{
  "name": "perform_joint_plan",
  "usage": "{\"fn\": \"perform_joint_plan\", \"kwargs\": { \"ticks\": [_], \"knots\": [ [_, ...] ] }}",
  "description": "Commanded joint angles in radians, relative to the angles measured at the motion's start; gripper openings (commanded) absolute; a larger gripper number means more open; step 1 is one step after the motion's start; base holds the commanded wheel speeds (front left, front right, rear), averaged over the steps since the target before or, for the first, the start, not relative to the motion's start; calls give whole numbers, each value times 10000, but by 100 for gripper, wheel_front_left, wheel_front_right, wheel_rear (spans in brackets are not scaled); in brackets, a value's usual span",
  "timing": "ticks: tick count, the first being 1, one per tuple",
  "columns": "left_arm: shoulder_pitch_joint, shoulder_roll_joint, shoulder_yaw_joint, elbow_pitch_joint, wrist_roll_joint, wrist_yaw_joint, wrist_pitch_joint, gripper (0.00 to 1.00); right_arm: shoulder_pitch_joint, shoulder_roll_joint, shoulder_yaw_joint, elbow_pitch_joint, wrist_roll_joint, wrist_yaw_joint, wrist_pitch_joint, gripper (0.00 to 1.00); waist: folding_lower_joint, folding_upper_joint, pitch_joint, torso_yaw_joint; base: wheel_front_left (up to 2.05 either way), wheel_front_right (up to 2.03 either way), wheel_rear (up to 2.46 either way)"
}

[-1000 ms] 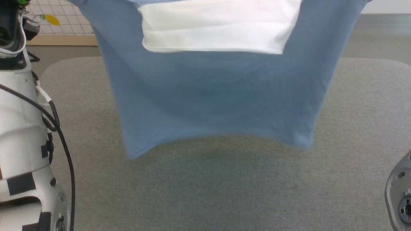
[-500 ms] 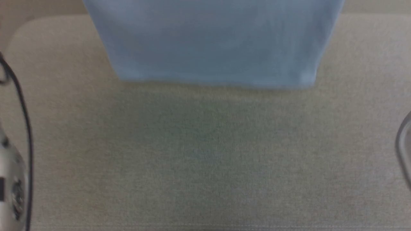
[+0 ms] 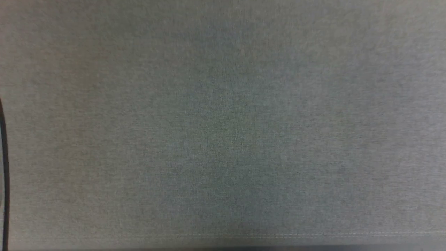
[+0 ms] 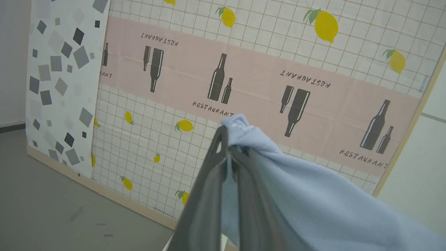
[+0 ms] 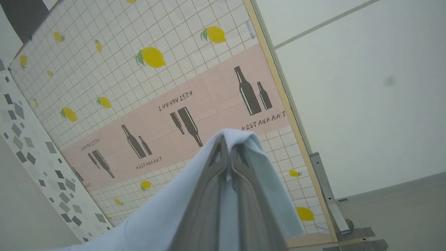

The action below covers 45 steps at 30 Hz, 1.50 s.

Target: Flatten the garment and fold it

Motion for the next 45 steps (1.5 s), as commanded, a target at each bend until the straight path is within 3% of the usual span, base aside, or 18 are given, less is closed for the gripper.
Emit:
{"fn": "perform_joint_plan", "kwargs": {
  "ticks": [1,7,8,18,25,34,45],
  "knots": [
    [-101,-79,49,152,-189,-113,-194,0,-152,-20,-2,155,-57,-13,-103,0,-2,0,951,91,0,0,0],
    [313,-512,7,1054,-529,-570,-845,0,401,-19,279,608,157,-13,-285,0,-2,0,1159,352,0,0,0],
    [770,-810,-111,1586,-712,-971,-1173,0,1147,-19,579,571,579,-13,-305,0,-2,0,946,488,0,0,0],
    [3691,-2066,-611,2908,-1466,-2544,-1864,0,5788,-57,2281,-903,2817,-13,34,0,-2,0,-1372,718,0,0,0],
    [6845,-2278,-527,2957,-2015,-3012,-2435,0,10064,-175,2689,-2752,4595,-13,335,0,-2,0,-3384,548,0,0,0],
    [11067,-2530,-145,1317,-2802,-2838,-2147,0,14375,-239,2066,-4615,5191,-13,668,0,-2,0,-4706,291,0,0,0],
    [15516,-2498,376,-1938,-3276,-1077,-621,0,17771,-185,1557,-6625,4406,-13,1685,0,-2,0,-5079,10,0,0,0]
  ]
}}
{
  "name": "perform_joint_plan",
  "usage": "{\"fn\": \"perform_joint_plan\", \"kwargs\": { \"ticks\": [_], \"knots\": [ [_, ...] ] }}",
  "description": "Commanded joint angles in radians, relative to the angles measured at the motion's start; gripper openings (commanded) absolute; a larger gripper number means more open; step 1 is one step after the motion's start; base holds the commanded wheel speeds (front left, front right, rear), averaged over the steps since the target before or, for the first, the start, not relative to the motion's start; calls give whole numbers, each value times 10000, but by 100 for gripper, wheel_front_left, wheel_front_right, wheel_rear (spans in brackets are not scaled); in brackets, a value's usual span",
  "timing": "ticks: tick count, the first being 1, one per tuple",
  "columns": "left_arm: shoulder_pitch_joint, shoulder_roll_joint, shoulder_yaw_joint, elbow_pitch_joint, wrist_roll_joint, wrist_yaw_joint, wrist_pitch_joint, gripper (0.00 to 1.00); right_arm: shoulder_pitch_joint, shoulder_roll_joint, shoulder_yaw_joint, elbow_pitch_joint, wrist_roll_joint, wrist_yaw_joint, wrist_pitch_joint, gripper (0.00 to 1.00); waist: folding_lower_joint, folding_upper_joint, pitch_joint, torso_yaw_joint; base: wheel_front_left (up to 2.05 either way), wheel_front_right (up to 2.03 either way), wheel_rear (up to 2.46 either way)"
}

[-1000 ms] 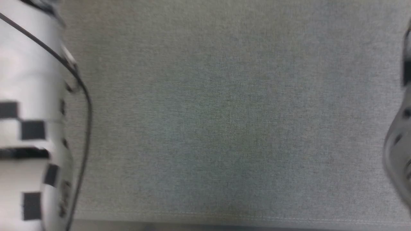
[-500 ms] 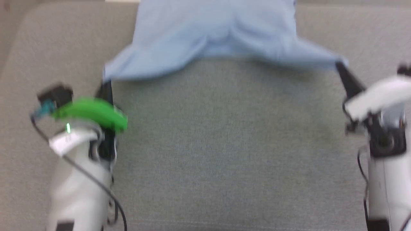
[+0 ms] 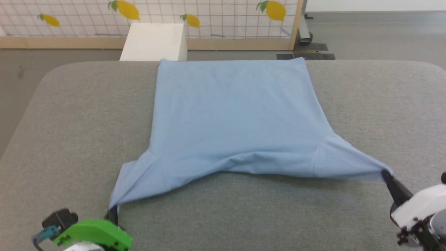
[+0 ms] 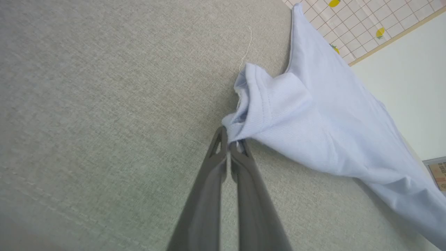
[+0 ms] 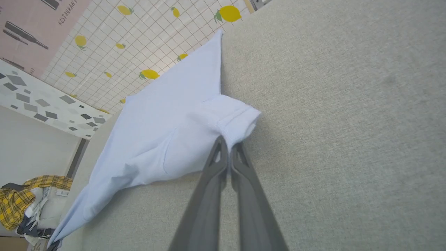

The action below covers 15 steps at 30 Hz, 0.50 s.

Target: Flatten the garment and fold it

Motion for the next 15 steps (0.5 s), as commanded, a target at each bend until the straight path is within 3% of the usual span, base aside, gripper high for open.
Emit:
{"fn": "perform_joint_plan", "kwargs": {
  "ticks": [1,7,11,15],
  "knots": [
    [323,163,-37,-290,66,201,294,0,235,2,-30,-237,-191,-13,174,0,2,0,-92,-152,0,0,0],
    [797,1348,-1052,-1244,1672,1151,1788,0,594,-538,443,-1088,-1437,-13,1283,0,2,0,99,-72,0,0,0],
    [483,1799,-1796,-1263,2338,1187,2682,0,173,-1206,1555,-943,-2472,-13,2712,0,2,0,247,-130,0,0,0],
    [154,1767,-2114,-1129,2491,1142,2886,0,-540,-1757,2931,-361,-3423,-13,4455,0,2,0,417,-165,0,0,0]
  ]
}}
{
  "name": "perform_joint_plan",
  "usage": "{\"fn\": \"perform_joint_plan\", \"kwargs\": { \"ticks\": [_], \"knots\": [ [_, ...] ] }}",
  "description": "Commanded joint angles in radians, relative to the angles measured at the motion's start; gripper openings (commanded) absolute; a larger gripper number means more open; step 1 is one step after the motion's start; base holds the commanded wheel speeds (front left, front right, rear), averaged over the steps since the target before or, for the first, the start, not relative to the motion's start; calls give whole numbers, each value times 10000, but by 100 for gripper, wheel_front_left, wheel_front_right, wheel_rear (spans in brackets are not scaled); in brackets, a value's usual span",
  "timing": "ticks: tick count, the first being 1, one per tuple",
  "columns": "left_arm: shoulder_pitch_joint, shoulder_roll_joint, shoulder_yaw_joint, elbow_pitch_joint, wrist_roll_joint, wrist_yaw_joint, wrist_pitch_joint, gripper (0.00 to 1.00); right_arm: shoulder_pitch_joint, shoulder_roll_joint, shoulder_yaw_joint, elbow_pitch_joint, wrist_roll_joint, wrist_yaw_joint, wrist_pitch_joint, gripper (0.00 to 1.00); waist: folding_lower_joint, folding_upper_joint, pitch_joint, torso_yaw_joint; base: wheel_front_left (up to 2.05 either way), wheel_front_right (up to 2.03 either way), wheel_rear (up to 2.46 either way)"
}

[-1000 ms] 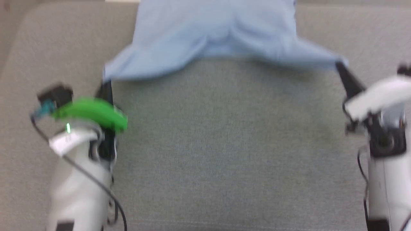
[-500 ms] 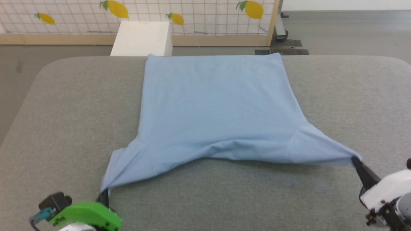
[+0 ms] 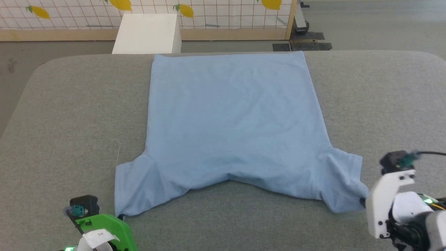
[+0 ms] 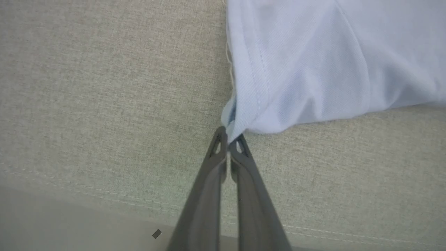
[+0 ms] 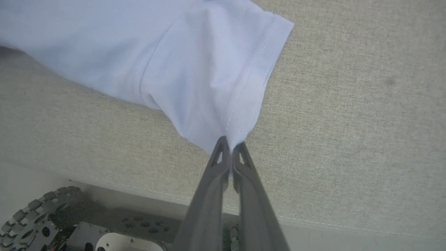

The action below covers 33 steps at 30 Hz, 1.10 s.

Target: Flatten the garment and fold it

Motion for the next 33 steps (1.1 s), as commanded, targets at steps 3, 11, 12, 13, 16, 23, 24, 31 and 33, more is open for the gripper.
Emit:
{"fn": "perform_joint_plan", "kwargs": {
  "ticks": [3,11,12,13,16,23,24,31,33],
  "knots": [
    [-316,-121,-21,174,7,-30,-117,0,-621,-208,759,718,-402,-13,782,0,1,-1,224,22,0,0,0],
    [-553,-476,53,449,-232,-34,-535,0,-897,-327,1560,2565,-839,-13,1314,0,1,-1,401,277,0,0,0],
    [-553,-498,62,469,-256,-35,-574,0,-880,-323,1574,2714,-811,-13,1275,0,1,-1,395,289,0,0,0],
    [-549,-503,76,481,-268,-32,-611,0,-884,-311,1559,2780,-776,-13,1161,0,1,-1,384,287,0,0,0],
    [-464,-520,159,505,-349,-8,-724,0,-909,-181,1140,2868,-715,-13,495,100,1,-1,258,237,0,0,0],
    [-192,-501,295,369,-451,120,-844,0,-889,421,-527,1843,132,-13,-1410,100,1,-1,-141,95,0,0,0],
    [-146,-516,306,339,-474,155,-832,0,-871,473,-761,1508,271,-13,-1759,100,1,-1,-217,63,0,0,0],
    [198,-604,518,88,-675,342,-970,0,-888,1294,-2511,-428,1020,-13,-4781,100,1,-1,-449,-124,0,0,0],
    [273,-626,624,-7,-738,408,-1056,0,-981,1491,-2661,-662,1101,-13,-5623,100,1,-1,-425,-174,0,0,0]
  ]
}}
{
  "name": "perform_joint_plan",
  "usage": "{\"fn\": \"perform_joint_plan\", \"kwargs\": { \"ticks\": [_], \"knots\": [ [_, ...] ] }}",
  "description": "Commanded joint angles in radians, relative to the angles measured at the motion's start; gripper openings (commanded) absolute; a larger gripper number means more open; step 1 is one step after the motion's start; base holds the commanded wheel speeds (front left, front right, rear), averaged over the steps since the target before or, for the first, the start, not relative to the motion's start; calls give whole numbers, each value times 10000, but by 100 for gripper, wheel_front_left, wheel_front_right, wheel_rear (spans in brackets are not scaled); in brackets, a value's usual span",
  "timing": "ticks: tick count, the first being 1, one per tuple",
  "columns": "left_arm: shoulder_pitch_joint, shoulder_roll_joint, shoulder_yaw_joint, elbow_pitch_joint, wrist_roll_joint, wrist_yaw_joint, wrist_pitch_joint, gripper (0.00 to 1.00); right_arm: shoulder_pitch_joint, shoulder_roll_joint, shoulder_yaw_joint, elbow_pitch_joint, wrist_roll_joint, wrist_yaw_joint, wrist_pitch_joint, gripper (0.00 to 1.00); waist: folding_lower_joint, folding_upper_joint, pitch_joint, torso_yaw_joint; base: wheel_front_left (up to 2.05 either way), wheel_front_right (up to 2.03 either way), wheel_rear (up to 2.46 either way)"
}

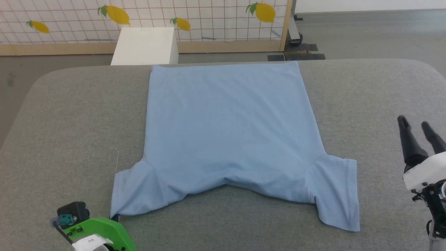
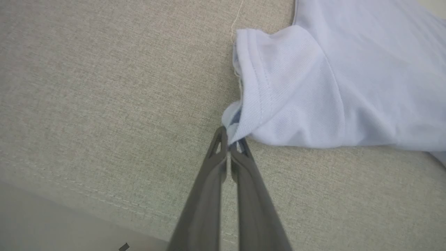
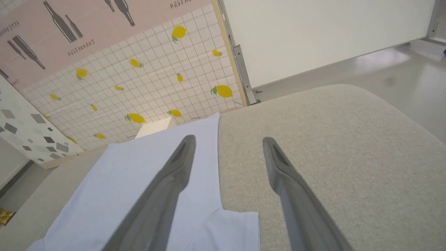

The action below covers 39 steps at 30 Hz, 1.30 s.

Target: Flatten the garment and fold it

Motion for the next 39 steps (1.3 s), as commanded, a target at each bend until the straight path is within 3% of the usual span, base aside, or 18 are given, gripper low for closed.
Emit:
{"fn": "perform_joint_plan", "kwargs": {
  "ticks": [1,8,15,22,30,39],
  "knots": [
    [125,-44,60,-103,-47,73,-119,0,-172,129,14,-41,16,-13,-441,100,1,0,45,-61,0,0,0],
    [27,-164,143,-795,-170,95,-336,0,-1068,246,427,848,-66,-13,-1453,100,1,0,821,143,0,0,0],
    [-621,-315,81,-1760,-181,-47,-690,0,-3797,-369,511,2491,-973,-13,-1278,100,1,0,2684,814,0,0,0],
    [-1179,-606,-222,-2687,-107,-279,-1143,0,-6986,-1339,520,4120,-2184,-13,224,100,1,0,4725,1754,0,0,0],
    [-1387,-906,-675,-3675,-155,-651,-1474,0,-9987,-2260,657,5152,-3618,-13,2472,100,1,0,6506,2897,0,0,0],
    [-1178,-1046,-1073,-4774,-173,-797,-1548,0,-11520,-2690,1135,5301,-4318,-13,4757,100,1,0,7715,3644,0,0,0]
  ]
}}
